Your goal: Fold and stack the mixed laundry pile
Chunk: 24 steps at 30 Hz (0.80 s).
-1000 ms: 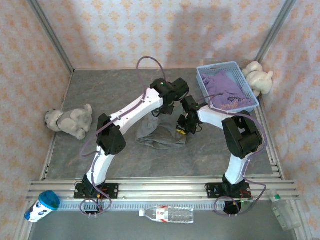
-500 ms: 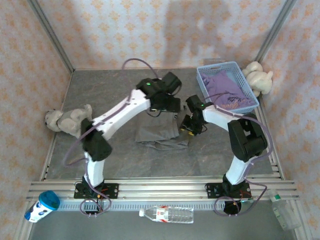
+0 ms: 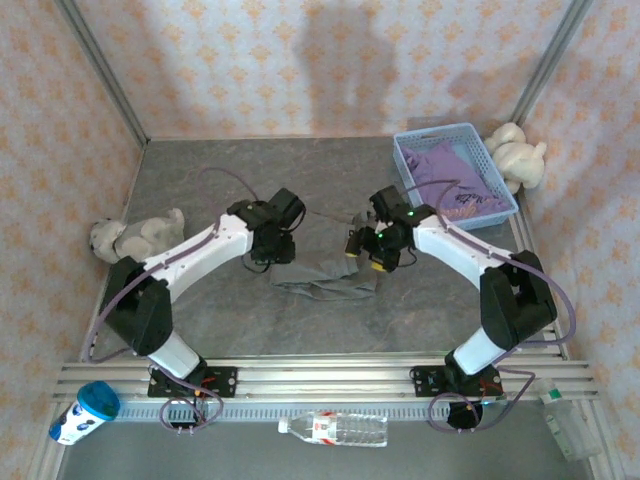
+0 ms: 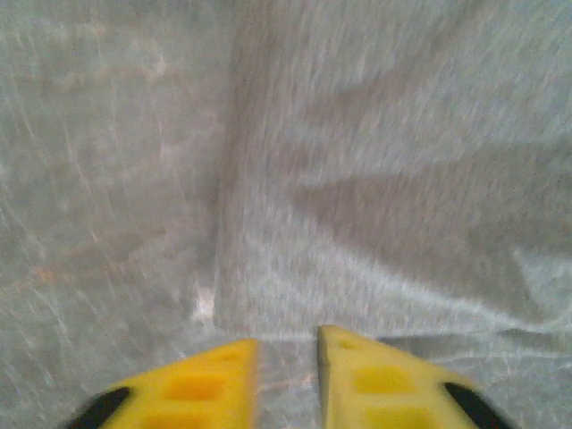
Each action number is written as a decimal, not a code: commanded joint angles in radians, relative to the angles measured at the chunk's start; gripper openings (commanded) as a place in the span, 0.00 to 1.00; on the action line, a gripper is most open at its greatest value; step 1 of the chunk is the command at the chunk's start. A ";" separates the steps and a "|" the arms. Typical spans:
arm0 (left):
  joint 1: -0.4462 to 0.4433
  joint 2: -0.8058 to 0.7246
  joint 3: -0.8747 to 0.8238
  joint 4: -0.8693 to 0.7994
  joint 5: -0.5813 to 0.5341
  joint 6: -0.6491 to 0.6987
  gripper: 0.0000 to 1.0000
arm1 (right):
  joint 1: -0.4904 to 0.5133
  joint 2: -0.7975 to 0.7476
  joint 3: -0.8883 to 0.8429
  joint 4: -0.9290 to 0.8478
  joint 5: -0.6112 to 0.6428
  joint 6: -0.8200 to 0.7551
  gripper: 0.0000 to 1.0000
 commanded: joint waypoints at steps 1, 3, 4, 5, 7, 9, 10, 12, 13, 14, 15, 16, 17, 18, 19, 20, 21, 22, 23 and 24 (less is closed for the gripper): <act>-0.065 -0.111 -0.087 0.104 0.017 0.014 0.00 | 0.022 0.004 -0.041 0.137 -0.055 0.108 0.77; -0.104 -0.133 -0.146 0.168 0.033 0.007 0.00 | 0.033 0.030 -0.034 0.172 -0.051 0.140 0.78; -0.123 -0.139 -0.175 0.204 0.038 -0.001 0.00 | 0.036 0.045 -0.029 0.190 -0.046 0.162 0.77; -0.140 -0.138 -0.200 0.247 0.042 -0.011 0.00 | 0.036 0.058 -0.026 0.207 -0.032 0.184 0.77; -0.169 -0.123 -0.239 0.320 0.050 -0.015 0.00 | 0.037 0.079 -0.022 0.238 -0.018 0.218 0.76; -0.189 -0.091 -0.262 0.381 0.033 -0.012 0.00 | 0.037 0.098 -0.019 0.260 -0.006 0.242 0.71; -0.198 -0.067 -0.272 0.409 0.018 -0.013 0.00 | 0.036 0.109 -0.015 0.265 -0.006 0.249 0.66; -0.204 -0.017 -0.272 0.433 -0.014 -0.015 0.00 | 0.037 0.120 -0.006 0.254 0.003 0.256 0.48; -0.206 0.011 -0.268 0.433 -0.036 -0.020 0.00 | 0.037 0.121 -0.003 0.246 0.008 0.255 0.39; -0.208 0.037 -0.266 0.432 -0.068 -0.028 0.00 | 0.036 0.118 0.001 0.233 0.018 0.251 0.32; -0.207 0.059 -0.262 0.428 -0.096 -0.036 0.00 | 0.036 0.113 0.006 0.219 0.031 0.246 0.26; -0.208 0.086 -0.255 0.413 -0.135 -0.049 0.00 | 0.037 0.107 0.011 0.202 0.043 0.239 0.22; -0.206 0.113 -0.246 0.393 -0.175 -0.061 0.00 | 0.037 0.100 0.016 0.188 0.053 0.232 0.18; -0.206 0.138 -0.237 0.372 -0.204 -0.070 0.00 | 0.036 0.093 0.020 0.173 0.063 0.227 0.16; -0.207 0.166 -0.221 0.339 -0.244 -0.089 0.00 | 0.038 0.081 0.030 0.152 0.077 0.218 0.14; -0.204 0.194 -0.210 0.310 -0.272 -0.107 0.00 | 0.037 0.070 0.041 0.128 0.091 0.206 0.12; -0.202 0.214 -0.203 0.297 -0.278 -0.115 0.00 | 0.037 0.057 0.055 0.099 0.105 0.194 0.11; -0.198 0.236 -0.198 0.289 -0.276 -0.124 0.00 | 0.037 0.042 0.071 0.055 0.129 0.180 0.10; -0.197 0.260 -0.195 0.282 -0.269 -0.132 0.00 | 0.037 0.025 0.091 0.002 0.153 0.166 0.09; -0.196 0.275 -0.191 0.275 -0.263 -0.140 0.00 | 0.036 0.009 0.114 -0.046 0.173 0.154 0.09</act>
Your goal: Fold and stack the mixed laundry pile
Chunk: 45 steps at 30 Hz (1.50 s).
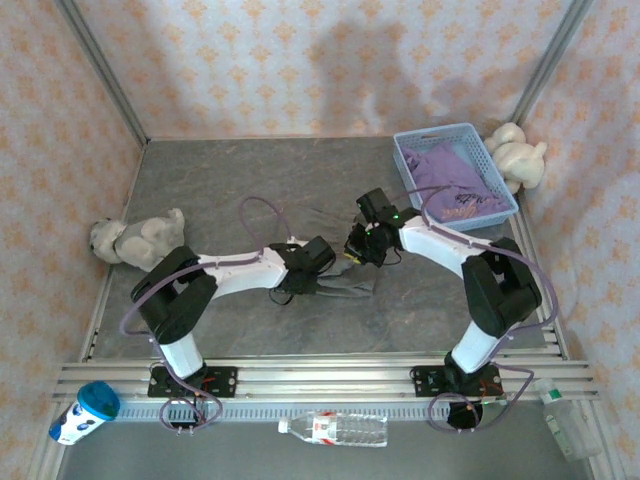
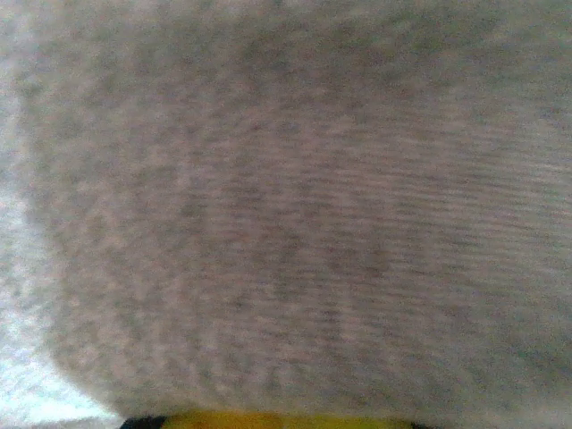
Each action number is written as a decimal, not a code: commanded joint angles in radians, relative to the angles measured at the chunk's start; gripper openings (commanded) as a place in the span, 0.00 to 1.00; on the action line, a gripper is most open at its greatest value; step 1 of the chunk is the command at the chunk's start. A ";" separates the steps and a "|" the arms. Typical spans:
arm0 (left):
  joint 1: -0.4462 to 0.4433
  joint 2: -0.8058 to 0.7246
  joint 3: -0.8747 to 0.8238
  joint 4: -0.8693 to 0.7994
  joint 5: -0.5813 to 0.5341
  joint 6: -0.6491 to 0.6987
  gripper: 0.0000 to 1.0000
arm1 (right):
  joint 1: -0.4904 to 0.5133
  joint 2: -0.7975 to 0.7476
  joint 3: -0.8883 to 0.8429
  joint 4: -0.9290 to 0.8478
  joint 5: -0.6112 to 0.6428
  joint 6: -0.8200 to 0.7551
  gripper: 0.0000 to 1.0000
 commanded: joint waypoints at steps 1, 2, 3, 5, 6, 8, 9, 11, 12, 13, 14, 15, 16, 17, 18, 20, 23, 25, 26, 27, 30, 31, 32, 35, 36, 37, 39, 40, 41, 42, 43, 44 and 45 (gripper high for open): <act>0.009 0.083 -0.001 -0.088 -0.074 -0.061 0.00 | 0.004 -0.098 0.081 -0.210 0.134 -0.056 0.09; 0.008 0.093 0.001 -0.090 -0.068 -0.065 0.00 | 0.004 -0.122 0.088 -0.256 0.160 -0.067 0.09; 0.007 0.097 0.002 -0.088 -0.067 -0.066 0.00 | 0.003 -0.141 0.086 -0.284 0.177 -0.073 0.09; 0.008 0.098 0.010 -0.094 -0.073 -0.064 0.00 | 0.004 -0.180 0.044 -0.327 0.192 -0.068 0.09; 0.008 0.098 0.015 -0.095 -0.077 -0.062 0.00 | 0.003 -0.193 0.011 -0.323 0.185 -0.057 0.10; 0.007 0.101 0.023 -0.100 -0.077 -0.060 0.00 | 0.005 -0.210 -0.099 -0.257 0.140 -0.006 0.10; 0.007 0.104 0.029 -0.104 -0.076 -0.060 0.00 | 0.007 -0.210 -0.137 -0.223 0.119 0.020 0.10; 0.006 0.108 0.037 -0.111 -0.074 -0.063 0.00 | 0.021 -0.201 -0.200 -0.166 0.101 0.069 0.11; 0.007 0.108 0.039 -0.113 -0.075 -0.064 0.00 | 0.033 -0.193 -0.215 -0.150 0.101 0.089 0.12; 0.007 0.109 0.042 -0.117 -0.078 -0.064 0.00 | 0.047 -0.183 -0.222 -0.135 0.094 0.099 0.14; 0.007 0.110 0.045 -0.120 -0.082 -0.069 0.00 | 0.062 -0.170 -0.219 -0.130 0.086 0.102 0.17; 0.006 0.110 0.048 -0.123 -0.083 -0.068 0.00 | 0.075 -0.157 -0.211 -0.132 0.080 0.098 0.21; 0.007 0.110 0.052 -0.127 -0.088 -0.068 0.00 | 0.083 -0.143 -0.196 -0.143 0.070 0.087 0.26; 0.009 0.110 0.058 -0.137 -0.097 -0.070 0.00 | 0.085 -0.137 -0.182 -0.159 0.056 0.074 0.30; 0.011 0.110 0.064 -0.145 -0.105 -0.068 0.00 | 0.085 -0.141 -0.174 -0.168 0.051 0.064 0.35; 0.023 0.097 0.075 -0.174 -0.131 -0.058 0.00 | 0.081 -0.179 -0.153 -0.191 0.065 0.043 0.49; 0.056 0.037 0.061 -0.199 -0.136 -0.017 0.00 | 0.043 -0.233 -0.108 -0.240 0.081 -0.005 0.59; 0.064 -0.027 0.060 -0.228 -0.131 0.041 0.00 | -0.002 -0.248 -0.074 -0.266 0.081 -0.050 0.59; 0.063 -0.060 0.067 -0.253 -0.126 0.077 0.00 | -0.026 -0.249 -0.051 -0.283 0.094 -0.076 0.59; 0.063 -0.092 0.073 -0.271 -0.113 0.107 0.00 | -0.042 -0.248 -0.032 -0.295 0.108 -0.097 0.59; 0.061 -0.199 0.091 -0.298 -0.026 0.167 0.00 | -0.068 -0.213 0.050 -0.303 0.135 -0.159 0.53; 0.061 -0.230 0.101 -0.291 0.010 0.175 0.00 | -0.068 -0.190 0.080 -0.296 0.131 -0.171 0.49; 0.061 -0.252 0.111 -0.278 0.038 0.175 0.00 | -0.068 -0.167 0.102 -0.282 0.114 -0.174 0.44; 0.061 -0.267 0.149 -0.202 0.092 0.153 0.00 | -0.067 -0.092 0.125 -0.205 0.042 -0.156 0.33; 0.062 -0.256 0.157 -0.168 0.090 0.141 0.00 | -0.066 -0.072 0.118 -0.171 0.026 -0.147 0.31; 0.067 -0.234 0.168 -0.138 0.083 0.125 0.00 | -0.067 -0.053 0.106 -0.135 0.018 -0.134 0.30; 0.080 -0.178 0.184 -0.094 0.064 0.104 0.00 | -0.068 -0.021 0.083 -0.094 0.010 -0.115 0.29; 0.095 -0.143 0.193 -0.085 0.052 0.087 0.00 | -0.068 -0.006 0.070 -0.077 0.013 -0.112 0.29; 0.109 -0.108 0.199 -0.081 0.049 0.075 0.00 | -0.069 0.006 0.058 -0.069 0.027 -0.109 0.29; 0.127 -0.072 0.205 -0.087 0.045 0.066 0.00 | -0.072 0.015 0.040 -0.060 0.048 -0.101 0.29; 0.146 -0.035 0.206 -0.098 0.037 0.054 0.00 | -0.078 0.022 0.018 -0.055 0.072 -0.088 0.29; 0.160 -0.006 0.204 -0.109 0.033 0.049 0.00 | -0.086 0.028 -0.004 -0.047 0.087 -0.070 0.29; 0.176 0.025 0.202 -0.121 0.035 0.057 0.00 | -0.097 0.034 -0.037 -0.025 0.095 -0.055 0.29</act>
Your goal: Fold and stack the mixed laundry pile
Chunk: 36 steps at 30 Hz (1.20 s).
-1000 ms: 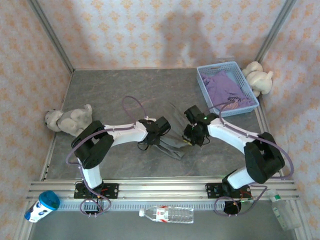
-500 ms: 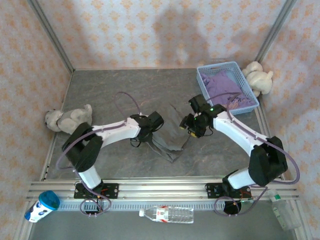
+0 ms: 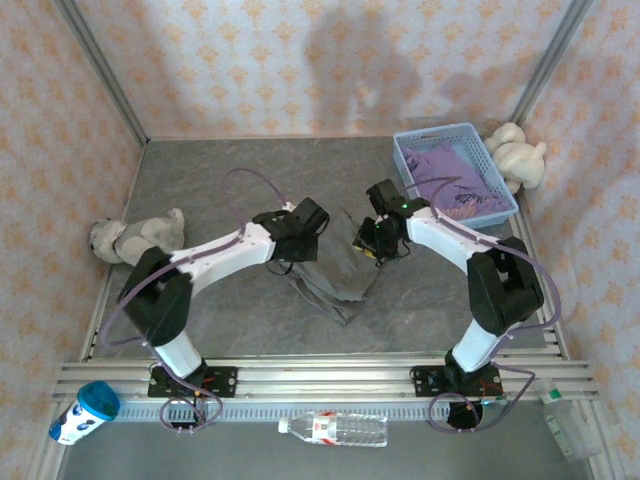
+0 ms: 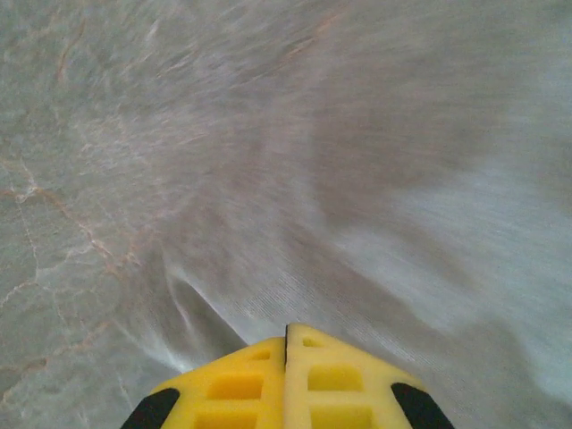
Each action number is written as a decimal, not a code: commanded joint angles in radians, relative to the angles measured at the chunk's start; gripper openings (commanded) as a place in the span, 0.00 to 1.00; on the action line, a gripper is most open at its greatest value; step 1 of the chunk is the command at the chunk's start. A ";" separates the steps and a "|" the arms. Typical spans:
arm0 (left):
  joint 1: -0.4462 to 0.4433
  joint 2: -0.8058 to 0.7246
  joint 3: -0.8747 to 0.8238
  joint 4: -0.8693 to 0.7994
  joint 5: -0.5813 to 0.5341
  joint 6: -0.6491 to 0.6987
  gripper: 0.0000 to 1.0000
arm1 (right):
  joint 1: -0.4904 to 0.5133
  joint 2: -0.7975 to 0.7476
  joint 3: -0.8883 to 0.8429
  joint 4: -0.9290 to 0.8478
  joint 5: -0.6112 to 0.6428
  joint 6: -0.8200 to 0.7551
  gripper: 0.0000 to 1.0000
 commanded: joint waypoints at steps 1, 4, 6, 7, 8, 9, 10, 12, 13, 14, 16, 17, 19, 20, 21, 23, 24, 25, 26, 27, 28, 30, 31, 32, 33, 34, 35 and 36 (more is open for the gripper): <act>0.052 0.084 -0.002 -0.040 -0.031 -0.019 0.00 | -0.033 0.016 -0.087 0.065 0.064 0.061 0.29; 0.069 0.125 -0.018 -0.087 -0.052 0.013 0.00 | -0.047 0.035 -0.135 0.090 0.069 0.068 0.28; 0.070 0.113 -0.030 -0.112 -0.071 0.032 0.00 | -0.047 0.030 -0.125 0.069 0.082 0.050 0.27; 0.071 0.096 -0.032 -0.125 -0.082 0.044 0.00 | -0.048 0.018 -0.113 0.053 0.090 0.040 0.27; 0.071 0.083 -0.030 -0.139 -0.089 0.052 0.00 | -0.048 0.005 -0.099 0.040 0.095 0.028 0.28; 0.071 0.060 -0.023 -0.152 -0.100 0.058 0.00 | -0.045 -0.016 -0.074 0.022 0.099 0.013 0.28; 0.071 0.039 -0.013 -0.167 -0.097 0.063 0.00 | -0.041 -0.034 -0.041 0.006 0.094 -0.006 0.29; 0.071 -0.007 0.007 -0.173 -0.059 0.071 0.00 | -0.022 -0.051 0.040 -0.024 0.075 -0.040 0.31; 0.071 -0.030 0.014 -0.165 -0.028 0.075 0.01 | -0.013 -0.048 0.085 -0.034 0.052 -0.051 0.32; 0.071 -0.049 0.017 -0.151 0.010 0.074 0.02 | 0.000 -0.039 0.126 -0.038 0.030 -0.053 0.32; 0.070 -0.081 0.009 -0.101 0.086 0.070 0.04 | 0.027 0.002 0.207 -0.033 -0.008 -0.052 0.32; 0.068 -0.089 0.003 -0.070 0.124 0.064 0.04 | 0.043 0.033 0.247 -0.027 -0.022 -0.052 0.32; 0.063 -0.083 -0.017 -0.018 0.164 0.057 0.04 | 0.061 0.099 0.317 -0.006 -0.040 -0.041 0.32; 0.062 -0.072 -0.022 -0.001 0.177 0.052 0.03 | 0.067 0.140 0.351 0.006 -0.051 -0.027 0.31; 0.059 -0.052 -0.028 0.011 0.193 0.048 0.03 | 0.069 0.179 0.384 0.014 -0.065 -0.011 0.31; 0.055 -0.017 -0.041 0.038 0.217 0.036 0.01 | 0.071 0.250 0.440 0.025 -0.076 0.012 0.30; 0.051 0.002 -0.048 0.051 0.224 0.033 0.00 | 0.070 0.282 0.459 0.036 -0.073 0.023 0.30; 0.047 0.019 -0.055 0.058 0.226 0.032 0.00 | 0.070 0.309 0.471 0.046 -0.066 0.035 0.30; 0.044 0.041 -0.061 0.061 0.223 0.028 0.00 | 0.067 0.338 0.487 0.055 -0.056 0.041 0.29; 0.044 0.059 -0.072 0.070 0.218 0.026 0.00 | 0.066 0.373 0.507 0.058 -0.039 0.043 0.29; 0.042 0.074 -0.085 0.079 0.215 0.025 0.00 | 0.059 0.402 0.525 0.053 -0.020 0.046 0.29; 0.042 0.114 -0.113 0.084 0.194 0.025 0.00 | 0.037 0.471 0.564 0.052 -0.003 0.065 0.28; 0.042 0.131 -0.120 0.075 0.189 0.027 0.00 | 0.029 0.495 0.574 0.061 -0.002 0.077 0.28; 0.042 0.150 -0.124 0.054 0.182 0.029 0.00 | 0.016 0.519 0.585 0.075 -0.008 0.087 0.28; 0.042 0.164 -0.128 0.036 0.181 0.034 0.00 | 0.003 0.541 0.599 0.086 -0.018 0.093 0.28; 0.042 0.169 -0.130 0.022 0.185 0.039 0.00 | -0.003 0.558 0.615 0.086 -0.026 0.093 0.28; 0.039 0.164 -0.137 0.016 0.187 0.047 0.00 | -0.009 0.575 0.641 0.082 -0.039 0.088 0.28; 0.037 0.152 -0.142 0.012 0.188 0.053 0.00 | -0.011 0.587 0.669 0.073 -0.052 0.078 0.28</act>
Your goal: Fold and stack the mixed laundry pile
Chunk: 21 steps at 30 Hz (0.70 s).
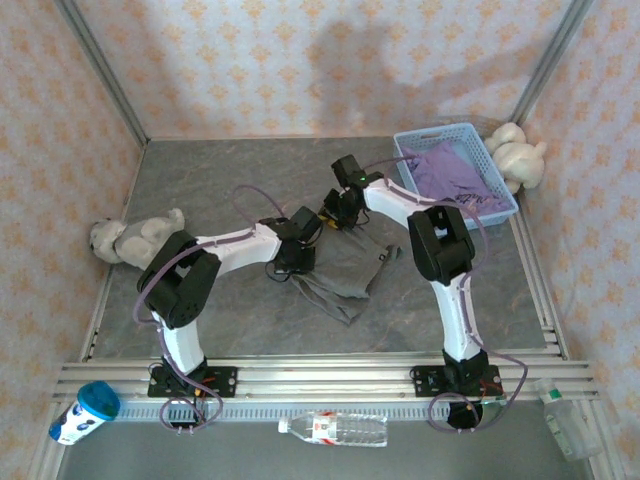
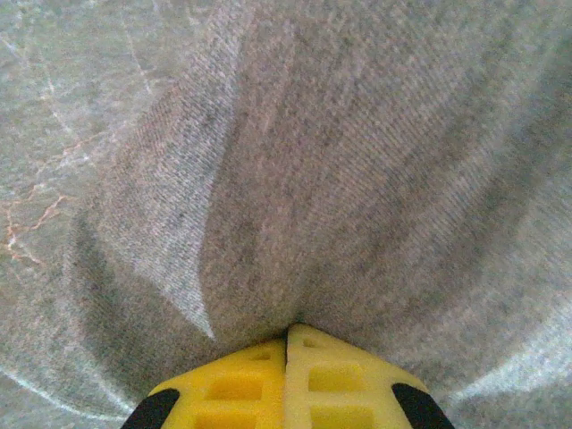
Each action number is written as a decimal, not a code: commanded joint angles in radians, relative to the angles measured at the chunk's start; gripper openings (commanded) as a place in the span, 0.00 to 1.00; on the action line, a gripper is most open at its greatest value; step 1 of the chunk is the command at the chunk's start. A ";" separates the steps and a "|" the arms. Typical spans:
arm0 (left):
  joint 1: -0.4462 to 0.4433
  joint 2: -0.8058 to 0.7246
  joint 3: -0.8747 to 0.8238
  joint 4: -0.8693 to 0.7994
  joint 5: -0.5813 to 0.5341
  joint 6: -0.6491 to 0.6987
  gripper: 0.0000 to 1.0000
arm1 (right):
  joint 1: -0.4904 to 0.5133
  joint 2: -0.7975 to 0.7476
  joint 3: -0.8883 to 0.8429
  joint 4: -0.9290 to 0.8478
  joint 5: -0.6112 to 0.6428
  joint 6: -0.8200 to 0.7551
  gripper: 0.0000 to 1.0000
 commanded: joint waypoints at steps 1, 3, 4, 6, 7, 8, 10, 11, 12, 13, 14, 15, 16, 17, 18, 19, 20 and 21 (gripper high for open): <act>-0.009 0.035 -0.057 -0.091 -0.013 0.023 0.00 | -0.036 0.045 0.095 0.003 0.028 -0.004 0.28; -0.008 0.005 -0.042 -0.117 -0.026 0.032 0.00 | -0.036 0.047 0.148 -0.033 0.008 -0.034 0.28; -0.008 -0.008 -0.024 -0.134 -0.033 0.036 0.00 | -0.035 0.035 0.161 -0.050 0.000 -0.051 0.29; -0.007 -0.035 0.027 -0.171 -0.036 0.040 0.00 | -0.034 -0.006 0.163 -0.082 -0.008 -0.085 0.30; -0.005 -0.052 0.059 -0.188 -0.038 0.042 0.00 | -0.034 -0.040 0.152 -0.102 -0.010 -0.108 0.31; -0.004 -0.067 0.085 -0.196 -0.038 0.041 0.00 | -0.033 -0.074 0.134 -0.122 -0.007 -0.128 0.31; 0.002 -0.094 0.149 -0.203 -0.037 0.039 0.00 | -0.032 -0.161 0.076 -0.178 0.019 -0.160 0.31; 0.005 -0.101 0.175 -0.204 -0.038 0.037 0.00 | -0.032 -0.203 0.037 -0.195 0.027 -0.171 0.30; 0.007 -0.105 0.201 -0.199 -0.044 0.032 0.00 | -0.032 -0.250 -0.012 -0.208 0.029 -0.179 0.29; 0.007 -0.102 0.223 -0.186 -0.048 0.027 0.00 | -0.032 -0.300 -0.064 -0.218 0.027 -0.187 0.27; 0.009 -0.094 0.240 -0.174 -0.051 0.022 0.00 | -0.030 -0.337 -0.107 -0.225 0.021 -0.191 0.26; 0.009 -0.077 0.259 -0.162 -0.051 0.014 0.00 | -0.029 -0.383 -0.163 -0.238 0.018 -0.195 0.25; 0.009 -0.056 0.277 -0.154 -0.044 0.006 0.00 | -0.027 -0.427 -0.220 -0.249 0.017 -0.194 0.25; 0.009 -0.035 0.293 -0.149 -0.037 0.000 0.00 | -0.024 -0.464 -0.268 -0.253 0.015 -0.189 0.25; 0.008 -0.008 0.304 -0.144 -0.028 -0.014 0.00 | -0.021 -0.506 -0.332 -0.249 0.008 -0.181 0.25; 0.009 0.014 0.308 -0.136 -0.024 -0.026 0.00 | -0.015 -0.549 -0.398 -0.233 0.002 -0.166 0.25; 0.008 0.031 0.305 -0.127 -0.018 -0.041 0.00 | -0.009 -0.586 -0.451 -0.214 -0.004 -0.149 0.26; 0.008 0.049 0.297 -0.116 -0.016 -0.056 0.00 | 0.001 -0.624 -0.517 -0.187 -0.010 -0.126 0.26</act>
